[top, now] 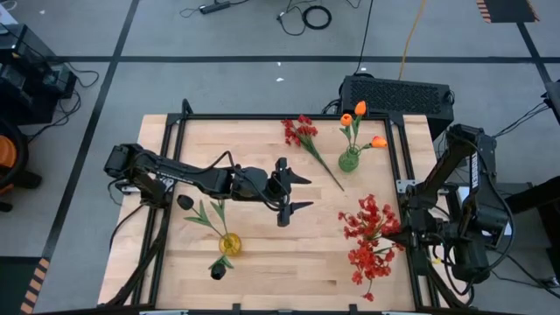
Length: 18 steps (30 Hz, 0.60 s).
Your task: Sort flowers into vase by color
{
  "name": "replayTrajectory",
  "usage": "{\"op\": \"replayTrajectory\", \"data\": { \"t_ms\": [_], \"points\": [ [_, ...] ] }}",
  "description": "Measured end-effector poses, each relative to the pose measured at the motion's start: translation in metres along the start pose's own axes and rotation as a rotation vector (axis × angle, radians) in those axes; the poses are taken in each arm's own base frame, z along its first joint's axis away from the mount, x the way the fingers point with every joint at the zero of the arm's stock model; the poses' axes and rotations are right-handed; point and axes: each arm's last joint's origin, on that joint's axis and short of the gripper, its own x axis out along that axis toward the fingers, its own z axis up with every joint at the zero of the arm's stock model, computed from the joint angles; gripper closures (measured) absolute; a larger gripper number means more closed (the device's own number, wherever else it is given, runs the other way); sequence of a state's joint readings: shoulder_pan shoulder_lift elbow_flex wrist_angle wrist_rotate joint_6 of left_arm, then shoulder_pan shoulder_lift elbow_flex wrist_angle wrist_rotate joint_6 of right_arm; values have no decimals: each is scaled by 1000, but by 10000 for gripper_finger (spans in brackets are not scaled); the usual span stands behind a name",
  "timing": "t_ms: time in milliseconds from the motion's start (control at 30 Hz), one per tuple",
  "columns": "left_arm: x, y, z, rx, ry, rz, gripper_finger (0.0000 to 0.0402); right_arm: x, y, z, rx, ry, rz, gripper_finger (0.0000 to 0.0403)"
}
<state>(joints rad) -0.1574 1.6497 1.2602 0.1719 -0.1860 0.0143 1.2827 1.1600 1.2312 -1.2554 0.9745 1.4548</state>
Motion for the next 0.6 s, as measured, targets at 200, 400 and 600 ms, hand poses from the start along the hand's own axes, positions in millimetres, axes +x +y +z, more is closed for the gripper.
{"op": "replayTrajectory", "data": {
  "t_ms": [200,400,600],
  "points": [
    [0,0,0,0,0,0,114,-2,-2,0,9,63,11,398],
    [0,0,0,0,0,0,114,-6,-7,3,29,111,33,401],
    [0,0,0,2,0,0,114,-8,-11,6,33,108,41,402]
  ]
}}
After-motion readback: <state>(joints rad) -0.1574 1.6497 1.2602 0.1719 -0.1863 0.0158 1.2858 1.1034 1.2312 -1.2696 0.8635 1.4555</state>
